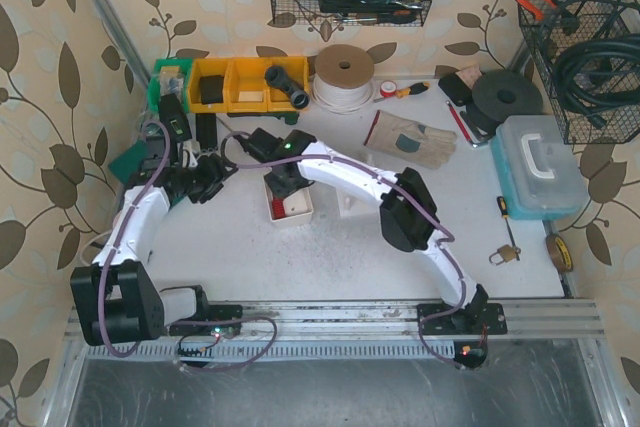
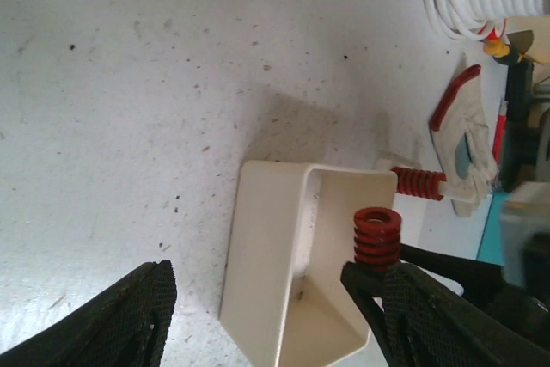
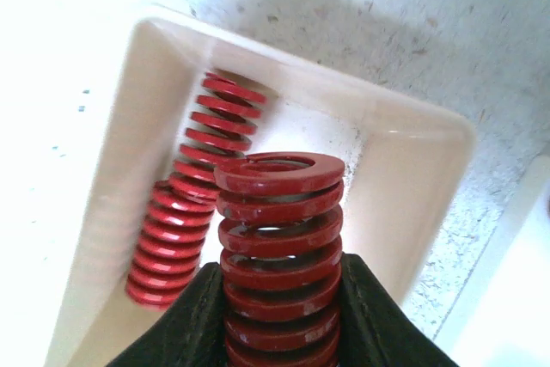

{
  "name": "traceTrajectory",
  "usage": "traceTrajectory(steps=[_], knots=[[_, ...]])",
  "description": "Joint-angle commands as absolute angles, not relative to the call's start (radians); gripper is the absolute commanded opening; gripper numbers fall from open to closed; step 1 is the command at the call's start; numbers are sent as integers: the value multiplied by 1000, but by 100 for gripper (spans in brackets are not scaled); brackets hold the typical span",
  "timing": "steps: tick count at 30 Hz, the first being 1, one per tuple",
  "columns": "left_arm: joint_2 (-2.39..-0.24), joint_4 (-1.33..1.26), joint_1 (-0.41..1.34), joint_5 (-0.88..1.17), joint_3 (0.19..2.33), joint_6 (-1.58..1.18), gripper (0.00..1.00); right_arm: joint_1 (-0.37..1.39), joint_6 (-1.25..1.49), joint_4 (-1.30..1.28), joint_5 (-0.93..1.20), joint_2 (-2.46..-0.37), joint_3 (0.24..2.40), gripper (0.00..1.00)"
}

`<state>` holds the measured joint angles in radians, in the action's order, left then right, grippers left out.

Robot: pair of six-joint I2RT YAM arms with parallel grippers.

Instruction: Install the large spring

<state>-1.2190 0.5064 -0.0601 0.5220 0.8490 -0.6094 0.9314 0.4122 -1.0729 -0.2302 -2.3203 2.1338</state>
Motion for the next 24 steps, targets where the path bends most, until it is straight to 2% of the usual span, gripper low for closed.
traceTrajectory(steps=[1, 7, 14, 19, 24], knots=[[-1220, 507, -70, 593, 898, -640, 70, 939, 303, -1063, -185, -2234, 2120, 0], [-1246, 408, -71, 739, 897, -763, 69, 935, 165, -954, -55, -2100, 1982, 0], [-1237, 59, -44, 925, 848, -1109, 67, 888, 87, -815, 170, -1924, 1775, 0], [-1253, 23, 51, 937, 877, -1111, 63, 860, 78, -795, 264, -1878, 1753, 0], [-1332, -93, 79, 1066, 854, -1095, 66, 836, 42, -853, 346, -1857, 1767, 0]])
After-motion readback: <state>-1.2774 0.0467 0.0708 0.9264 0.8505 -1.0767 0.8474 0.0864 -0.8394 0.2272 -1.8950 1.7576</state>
